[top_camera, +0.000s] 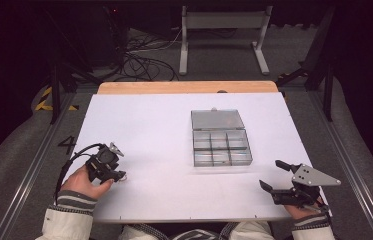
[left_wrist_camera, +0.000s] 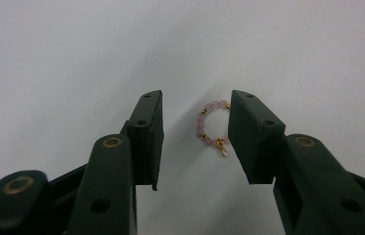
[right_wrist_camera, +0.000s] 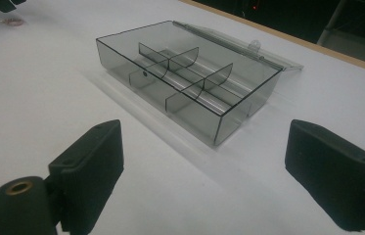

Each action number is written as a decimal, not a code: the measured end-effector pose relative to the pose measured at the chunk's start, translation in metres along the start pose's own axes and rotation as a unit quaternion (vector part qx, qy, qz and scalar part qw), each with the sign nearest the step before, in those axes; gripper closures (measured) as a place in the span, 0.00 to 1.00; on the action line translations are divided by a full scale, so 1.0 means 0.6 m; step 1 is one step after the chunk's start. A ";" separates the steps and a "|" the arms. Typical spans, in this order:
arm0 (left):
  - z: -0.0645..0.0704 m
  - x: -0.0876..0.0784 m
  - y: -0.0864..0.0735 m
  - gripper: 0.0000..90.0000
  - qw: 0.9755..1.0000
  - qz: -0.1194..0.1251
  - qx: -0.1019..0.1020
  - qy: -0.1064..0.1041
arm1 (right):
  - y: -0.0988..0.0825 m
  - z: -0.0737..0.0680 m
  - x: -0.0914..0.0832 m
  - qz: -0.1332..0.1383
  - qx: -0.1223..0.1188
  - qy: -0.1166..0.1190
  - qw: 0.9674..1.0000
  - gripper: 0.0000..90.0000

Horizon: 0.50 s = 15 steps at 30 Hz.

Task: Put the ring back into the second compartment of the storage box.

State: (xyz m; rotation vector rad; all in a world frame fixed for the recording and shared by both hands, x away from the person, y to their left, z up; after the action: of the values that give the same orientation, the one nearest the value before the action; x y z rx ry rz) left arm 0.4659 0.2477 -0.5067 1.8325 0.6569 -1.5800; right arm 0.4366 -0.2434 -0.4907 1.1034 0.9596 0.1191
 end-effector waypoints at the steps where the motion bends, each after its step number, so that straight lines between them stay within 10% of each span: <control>1: 0.001 0.000 0.000 0.66 1.000 0.000 0.003 0.002 | 0.000 0.000 0.000 0.000 0.000 0.000 1.000 0.17; 15: -0.003 0.021 -0.001 0.75 1.000 -0.005 0.005 -0.009 | 0.000 -0.001 0.000 0.000 -0.002 0.001 1.000 0.17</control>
State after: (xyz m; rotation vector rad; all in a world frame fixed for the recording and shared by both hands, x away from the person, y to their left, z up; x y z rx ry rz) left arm 0.4688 0.2490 -0.5192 1.8227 0.6523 -1.6073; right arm 0.4361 -0.2432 -0.4907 1.1003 0.9607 0.1207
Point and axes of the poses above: each handheld gripper's, and its own axes: x roughly forward along the jaws, y roughly out of its top, z roughly to its right, the point moved 7 cm from there along x, roughly forward along the jaws, and after that the axes turned 13 degrees about -z, right-handed, at the moved point
